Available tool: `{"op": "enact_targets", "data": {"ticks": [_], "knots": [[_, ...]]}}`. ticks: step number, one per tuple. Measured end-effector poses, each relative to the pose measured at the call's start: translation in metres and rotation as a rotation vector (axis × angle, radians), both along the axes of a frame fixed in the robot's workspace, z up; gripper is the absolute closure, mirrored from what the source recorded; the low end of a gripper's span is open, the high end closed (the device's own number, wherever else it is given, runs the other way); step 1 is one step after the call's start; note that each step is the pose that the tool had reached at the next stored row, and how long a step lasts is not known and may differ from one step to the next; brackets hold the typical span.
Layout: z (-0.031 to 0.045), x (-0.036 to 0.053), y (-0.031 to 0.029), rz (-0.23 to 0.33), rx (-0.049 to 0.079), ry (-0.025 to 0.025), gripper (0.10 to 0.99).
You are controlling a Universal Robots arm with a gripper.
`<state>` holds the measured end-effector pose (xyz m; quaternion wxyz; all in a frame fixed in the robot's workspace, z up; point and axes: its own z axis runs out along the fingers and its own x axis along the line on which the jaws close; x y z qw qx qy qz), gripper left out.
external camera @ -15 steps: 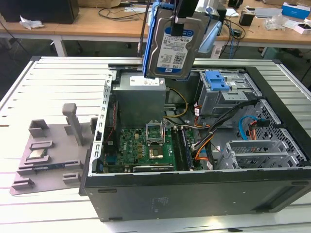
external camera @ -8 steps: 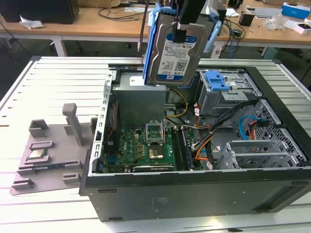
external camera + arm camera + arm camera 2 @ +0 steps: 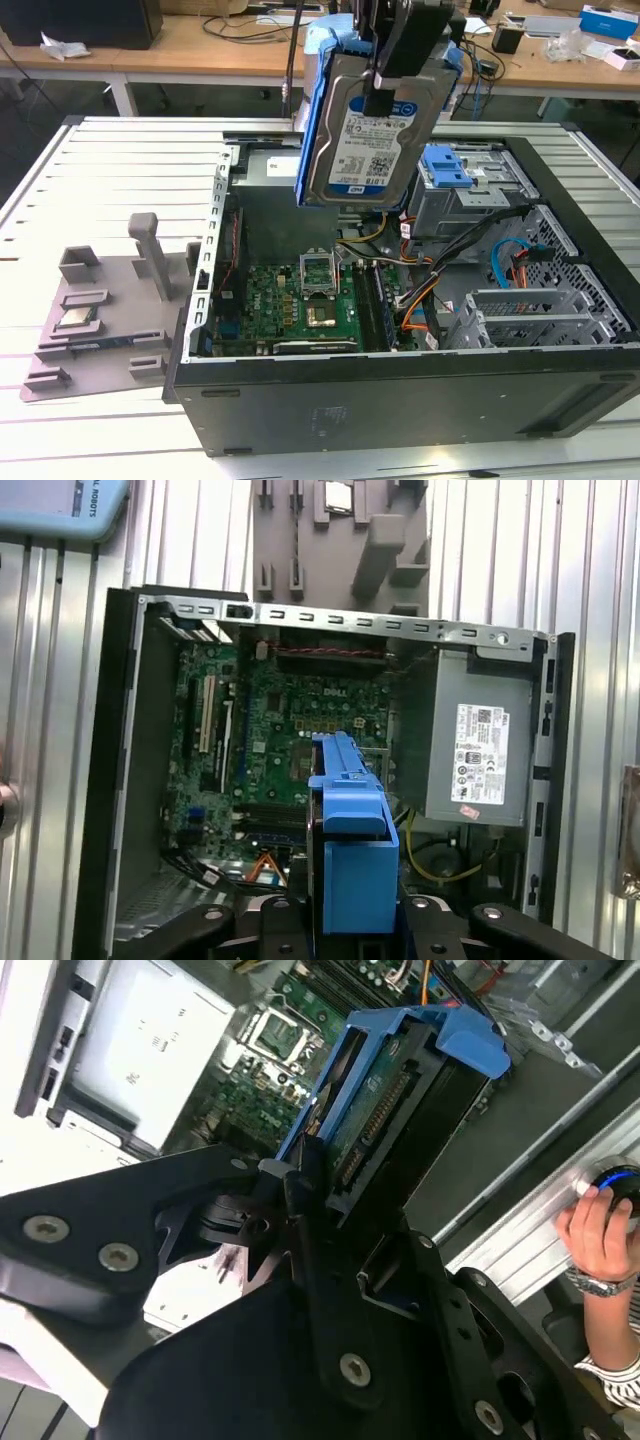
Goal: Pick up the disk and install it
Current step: 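Pick up the disk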
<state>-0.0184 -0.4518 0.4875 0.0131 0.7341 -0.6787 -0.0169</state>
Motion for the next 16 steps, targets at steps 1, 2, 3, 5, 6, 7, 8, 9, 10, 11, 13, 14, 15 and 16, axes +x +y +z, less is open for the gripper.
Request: {"op": "enact_targets", "data": {"ticks": [1,2,3,5,6,7,8,9,10,11,13,14,15,16], "knots": [[-0.0001,0.0000,-0.0067,0.000,0.000,0.0000,0.722],[-0.0003,0.0000,-0.0210,0.000,0.000,0.0000,0.722],[-0.0006,0.0000,-0.0300,0.000,0.000,0.0000,0.722],[-0.0008,0.0000,-0.0425,0.000,0.000,0.0000,0.722],[-0.0008,0.0000,-0.0462,0.000,0.000,0.0000,0.722],[-0.0010,0.0000,-0.0533,0.000,0.000,0.0000,0.722],[-0.0011,0.0000,-0.0607,0.000,0.000,0.0000,0.722],[-0.0012,0.0000,-0.0647,0.000,0.000,0.0000,0.722],[-0.0013,0.0000,-0.0684,0.000,0.000,0.0000,0.722],[-0.0015,0.0000,-0.0756,0.000,0.000,0.0000,0.722],[-0.0016,0.0000,-0.0833,0.000,0.000,0.0000,0.722],[-0.0017,0.0000,-0.0889,0.000,0.000,0.0000,0.722],[-0.0020,0.0000,-0.0942,0.000,0.000,0.0000,0.722],[-0.0020,0.0000,-0.0973,0.000,0.000,0.0000,0.722]]}}
